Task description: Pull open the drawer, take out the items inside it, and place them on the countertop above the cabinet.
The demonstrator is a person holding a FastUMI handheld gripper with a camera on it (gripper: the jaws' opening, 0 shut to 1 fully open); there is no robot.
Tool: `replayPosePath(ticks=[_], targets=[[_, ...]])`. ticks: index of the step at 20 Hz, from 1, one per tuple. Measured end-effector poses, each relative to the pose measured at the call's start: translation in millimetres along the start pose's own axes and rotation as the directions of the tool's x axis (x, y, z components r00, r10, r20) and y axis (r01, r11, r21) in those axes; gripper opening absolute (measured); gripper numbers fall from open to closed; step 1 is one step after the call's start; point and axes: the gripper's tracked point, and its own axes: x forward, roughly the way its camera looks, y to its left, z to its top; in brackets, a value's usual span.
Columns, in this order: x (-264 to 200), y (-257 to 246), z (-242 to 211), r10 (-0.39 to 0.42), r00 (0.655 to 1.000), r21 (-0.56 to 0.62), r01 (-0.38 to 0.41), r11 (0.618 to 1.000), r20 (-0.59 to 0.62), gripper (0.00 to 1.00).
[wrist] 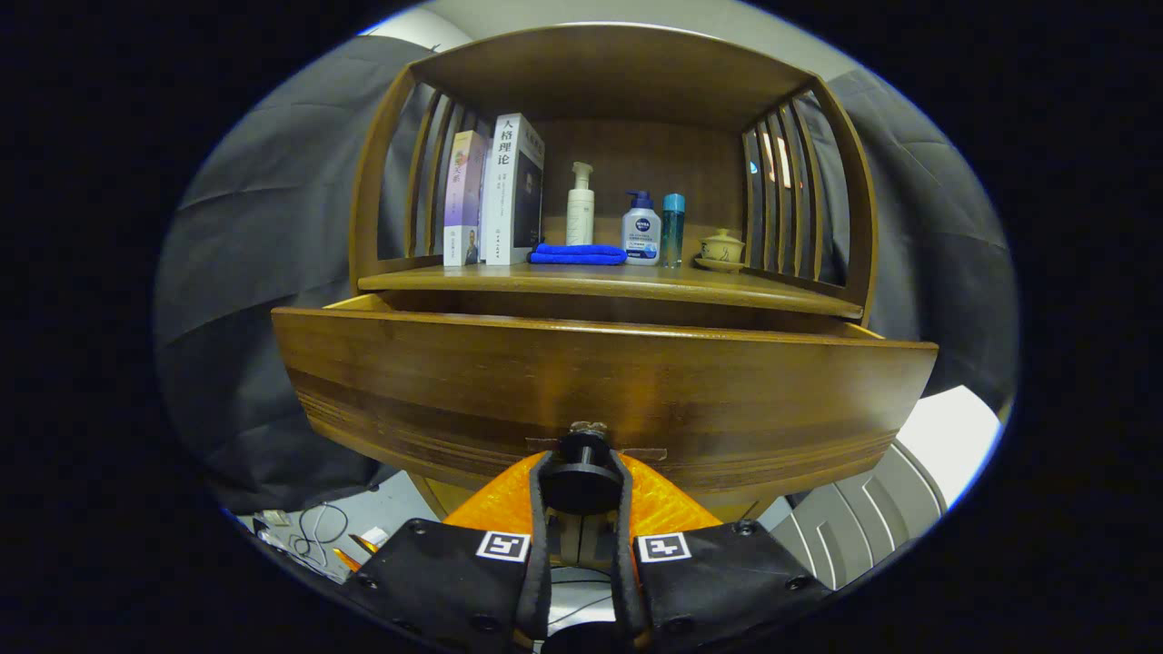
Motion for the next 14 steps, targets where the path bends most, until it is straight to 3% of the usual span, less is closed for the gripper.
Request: replayPosePath(ticks=[14], targets=[[-41,3,-22,0.03,1.0,-0.004,-0.03,1.0,0.001,0.29]])
